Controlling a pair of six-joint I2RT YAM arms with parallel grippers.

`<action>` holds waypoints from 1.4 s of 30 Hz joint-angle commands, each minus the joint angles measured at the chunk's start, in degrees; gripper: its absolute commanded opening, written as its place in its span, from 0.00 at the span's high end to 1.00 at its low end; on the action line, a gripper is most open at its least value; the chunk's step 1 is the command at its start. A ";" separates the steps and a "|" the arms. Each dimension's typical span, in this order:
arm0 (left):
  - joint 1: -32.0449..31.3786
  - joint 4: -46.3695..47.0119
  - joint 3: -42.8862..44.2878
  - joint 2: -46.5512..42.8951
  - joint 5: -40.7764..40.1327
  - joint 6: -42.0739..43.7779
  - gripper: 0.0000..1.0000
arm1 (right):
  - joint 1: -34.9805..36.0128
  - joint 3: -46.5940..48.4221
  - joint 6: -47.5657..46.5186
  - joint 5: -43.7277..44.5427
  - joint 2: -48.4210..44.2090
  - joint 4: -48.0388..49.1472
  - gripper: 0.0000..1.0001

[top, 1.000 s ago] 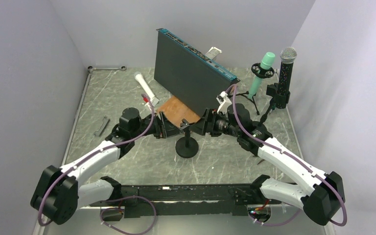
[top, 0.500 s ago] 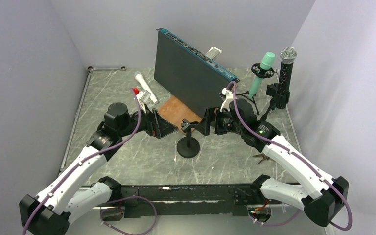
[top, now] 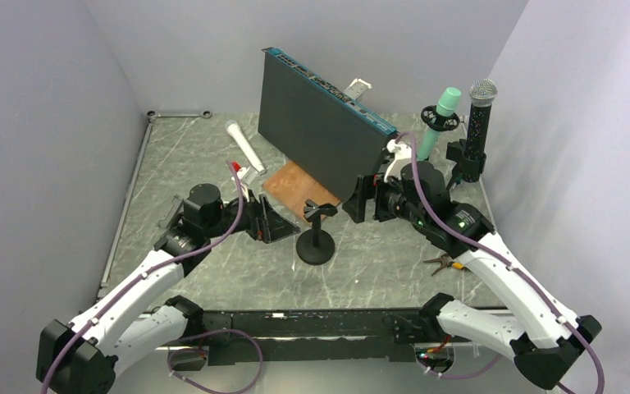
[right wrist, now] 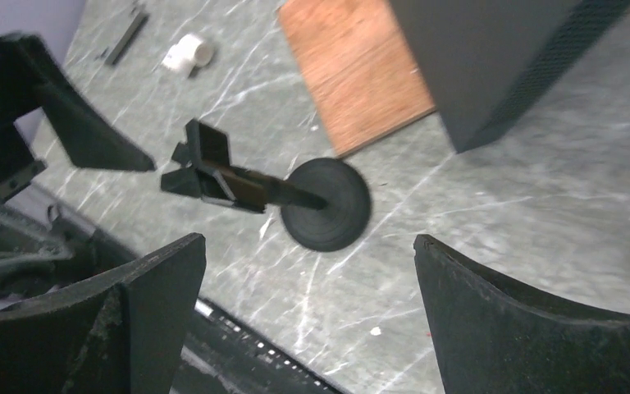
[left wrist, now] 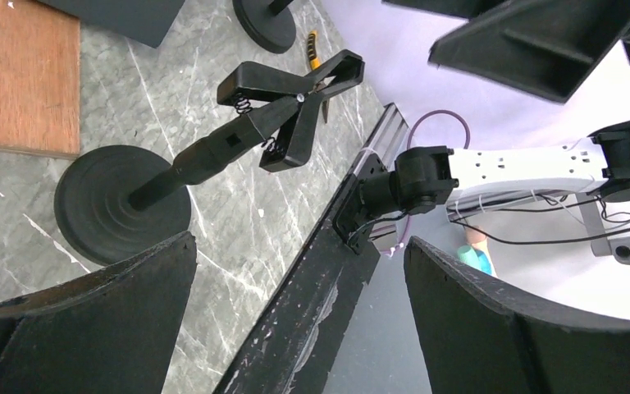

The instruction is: Remove the microphone from the stand

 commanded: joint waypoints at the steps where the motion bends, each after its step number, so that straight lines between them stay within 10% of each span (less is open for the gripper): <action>1: -0.43 1.58 1.89 -2.24 0.93 1.42 0.01 | -0.17 6.09 -3.08 14.48 -2.10 -5.65 0.00; 11: -0.41 -6.16 3.86 -6.57 -0.89 5.12 0.01 | -0.22 17.99 -6.97 44.85 1.37 -15.27 0.00; 24: -0.43 -11.83 5.24 -10.58 -2.00 7.96 0.00 | -2.69 30.46 -18.86 60.42 5.21 -13.16 0.00; 42: -0.37 -14.91 7.34 -12.97 -0.98 8.18 0.01 | -30.12 35.34 -24.57 37.86 18.28 -10.06 0.01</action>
